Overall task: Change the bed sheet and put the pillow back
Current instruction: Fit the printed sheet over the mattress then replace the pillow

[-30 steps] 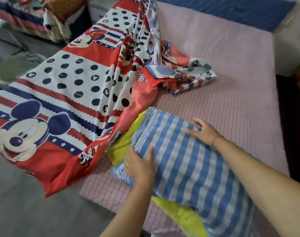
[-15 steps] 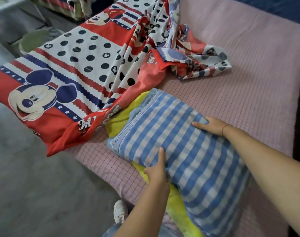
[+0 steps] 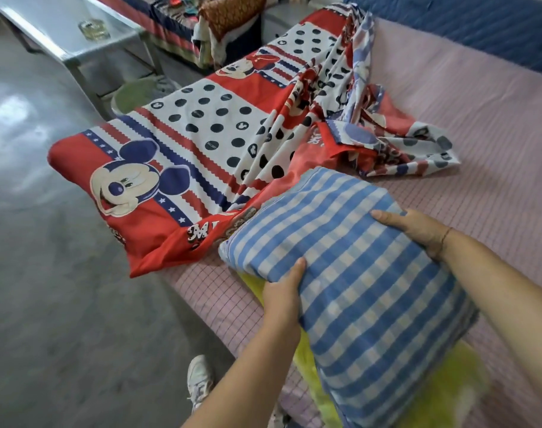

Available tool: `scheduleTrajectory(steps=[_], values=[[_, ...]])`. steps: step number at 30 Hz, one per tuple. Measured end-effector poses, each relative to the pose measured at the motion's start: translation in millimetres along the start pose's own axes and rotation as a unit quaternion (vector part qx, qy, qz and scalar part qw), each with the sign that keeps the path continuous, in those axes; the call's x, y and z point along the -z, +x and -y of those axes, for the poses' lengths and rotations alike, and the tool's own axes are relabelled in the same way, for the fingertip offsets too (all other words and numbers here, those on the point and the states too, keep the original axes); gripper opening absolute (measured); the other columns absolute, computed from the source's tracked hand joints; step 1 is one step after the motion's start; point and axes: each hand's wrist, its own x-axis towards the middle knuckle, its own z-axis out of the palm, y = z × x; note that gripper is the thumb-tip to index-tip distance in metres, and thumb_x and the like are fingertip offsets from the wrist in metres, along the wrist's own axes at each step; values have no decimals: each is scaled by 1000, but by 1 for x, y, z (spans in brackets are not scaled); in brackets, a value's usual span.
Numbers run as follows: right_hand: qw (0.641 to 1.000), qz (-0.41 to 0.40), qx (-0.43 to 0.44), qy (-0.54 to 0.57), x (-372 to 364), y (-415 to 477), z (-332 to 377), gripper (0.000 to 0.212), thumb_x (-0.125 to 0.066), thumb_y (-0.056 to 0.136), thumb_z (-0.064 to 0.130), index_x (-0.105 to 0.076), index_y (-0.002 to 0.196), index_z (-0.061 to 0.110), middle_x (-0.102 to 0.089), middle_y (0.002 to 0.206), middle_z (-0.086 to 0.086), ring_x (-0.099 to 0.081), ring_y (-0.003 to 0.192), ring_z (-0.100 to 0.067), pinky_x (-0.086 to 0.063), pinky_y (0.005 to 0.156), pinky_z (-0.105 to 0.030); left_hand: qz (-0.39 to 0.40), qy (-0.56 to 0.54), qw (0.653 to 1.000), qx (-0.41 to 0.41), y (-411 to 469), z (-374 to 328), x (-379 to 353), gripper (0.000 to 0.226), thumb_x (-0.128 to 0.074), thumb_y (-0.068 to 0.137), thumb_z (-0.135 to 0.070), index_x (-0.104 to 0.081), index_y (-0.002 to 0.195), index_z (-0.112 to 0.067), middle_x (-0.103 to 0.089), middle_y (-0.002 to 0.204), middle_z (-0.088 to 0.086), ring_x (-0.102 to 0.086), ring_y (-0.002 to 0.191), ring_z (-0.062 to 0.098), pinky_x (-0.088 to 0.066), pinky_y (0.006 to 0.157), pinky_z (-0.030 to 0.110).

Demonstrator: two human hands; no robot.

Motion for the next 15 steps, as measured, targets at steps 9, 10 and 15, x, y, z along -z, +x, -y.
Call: scheduleTrajectory(steps=[9, 10, 15], values=[[992, 75, 98, 35, -91, 41, 126, 87, -90, 39, 58, -68, 110, 13, -72, 109, -11, -70, 96, -27, -56, 85, -41, -57, -45, 990, -124, 16, -153, 47, 79, -88, 58, -43, -55, 124, -16, -70, 109, 3, -69, 94, 28, -56, 86, 50], [991, 79, 104, 32, -105, 48, 143, 85, -89, 41, 58, -68, 110, 13, -72, 109, -10, -70, 96, -28, -55, 86, -42, -59, -51, 988, -131, 22, -174, 54, 80, -89, 55, -44, -56, 122, -15, -70, 108, 4, -69, 93, 28, -56, 85, 49], [990, 79, 113, 17, -181, 98, 229, 56, -75, 69, 48, -67, 111, 12, -72, 108, -13, -69, 96, -31, -56, 86, -47, -61, -76, 985, -139, 59, -275, 99, 93, -92, 40, -46, -56, 122, -17, -72, 105, 6, -71, 89, 32, -56, 82, 52]])
